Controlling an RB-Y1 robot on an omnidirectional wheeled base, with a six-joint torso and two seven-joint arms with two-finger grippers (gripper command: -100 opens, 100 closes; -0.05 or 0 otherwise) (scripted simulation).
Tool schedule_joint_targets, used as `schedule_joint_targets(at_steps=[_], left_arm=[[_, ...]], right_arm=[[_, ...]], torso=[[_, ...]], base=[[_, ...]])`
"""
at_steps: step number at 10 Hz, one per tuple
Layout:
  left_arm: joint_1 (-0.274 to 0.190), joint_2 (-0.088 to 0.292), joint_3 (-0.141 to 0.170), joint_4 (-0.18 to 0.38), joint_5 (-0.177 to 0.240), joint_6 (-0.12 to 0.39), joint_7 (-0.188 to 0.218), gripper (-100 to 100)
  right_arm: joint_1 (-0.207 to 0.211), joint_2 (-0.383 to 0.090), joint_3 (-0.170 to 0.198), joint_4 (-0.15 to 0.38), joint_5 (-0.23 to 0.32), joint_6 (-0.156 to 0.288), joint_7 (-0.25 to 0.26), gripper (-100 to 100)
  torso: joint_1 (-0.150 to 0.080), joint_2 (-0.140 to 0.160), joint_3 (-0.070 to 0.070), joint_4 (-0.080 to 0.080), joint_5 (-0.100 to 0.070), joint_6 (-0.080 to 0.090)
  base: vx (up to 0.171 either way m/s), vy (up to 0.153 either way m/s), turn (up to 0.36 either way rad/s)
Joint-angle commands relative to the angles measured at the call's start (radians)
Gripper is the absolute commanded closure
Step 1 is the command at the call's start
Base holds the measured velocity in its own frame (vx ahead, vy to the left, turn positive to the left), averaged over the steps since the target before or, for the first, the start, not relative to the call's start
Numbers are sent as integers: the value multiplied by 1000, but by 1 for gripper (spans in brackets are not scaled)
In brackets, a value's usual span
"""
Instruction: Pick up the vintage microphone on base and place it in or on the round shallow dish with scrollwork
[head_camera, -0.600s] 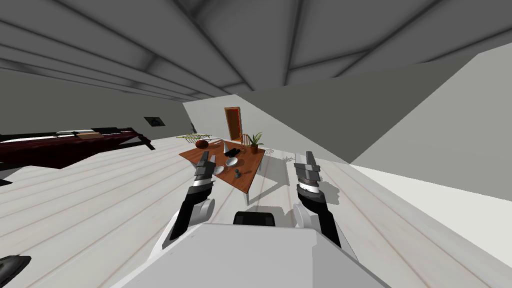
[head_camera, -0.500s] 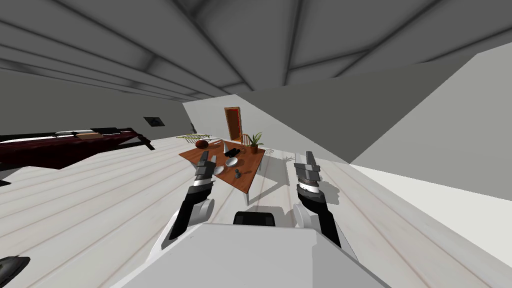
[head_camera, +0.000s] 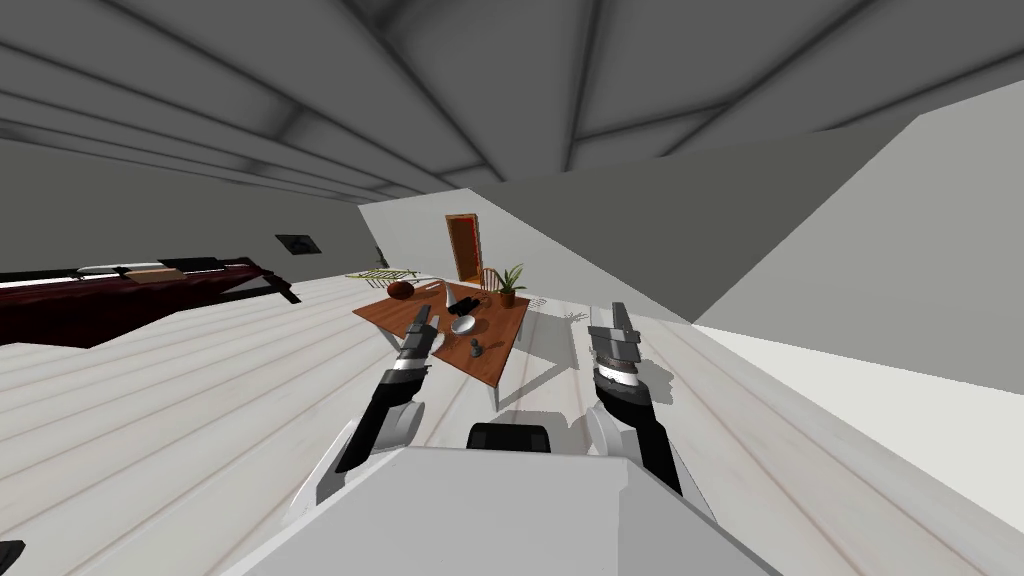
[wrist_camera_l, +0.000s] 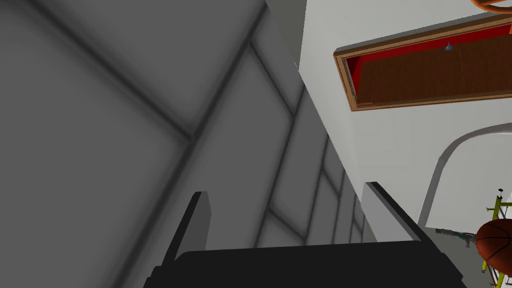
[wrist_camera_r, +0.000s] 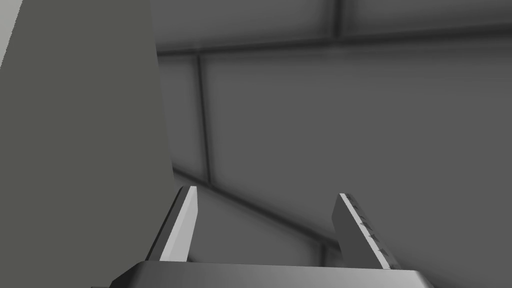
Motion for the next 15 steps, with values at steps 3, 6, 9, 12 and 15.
schedule_joint_targets(at_steps=[3, 6, 9, 12, 15], left_arm=[[12, 52, -25, 16, -22, 103, 19, -100], [15, 69, -41, 36, -36, 171, 29, -100], [16, 80, -58, 60, -50, 240, 41, -100], [13, 86, -75, 86, -63, 313, 53, -100], [5, 87, -92, 114, -76, 381, 64, -100]], right_arm=[[0, 0, 0, 0, 0, 0, 0, 0], [0, 0, 0, 0, 0, 0, 0, 0], [0, 0, 0, 0, 0, 0, 0, 0], [0, 0, 0, 0, 0, 0, 0, 0], [0, 0, 0, 0, 0, 0, 0, 0]], torso=[[0, 0, 0, 0, 0, 0], [-2, 1, 0, 0, 0, 0], [-1, 1, 1, 0, 0, 0], [-2, 1, 1, 0, -1, 0], [-2, 1, 0, 0, 0, 0]], base=[[-14, 48, -74], [-16, 29, -60], [-24, 41, -73], [-16, 22, -52], [-16, 30, -67]])
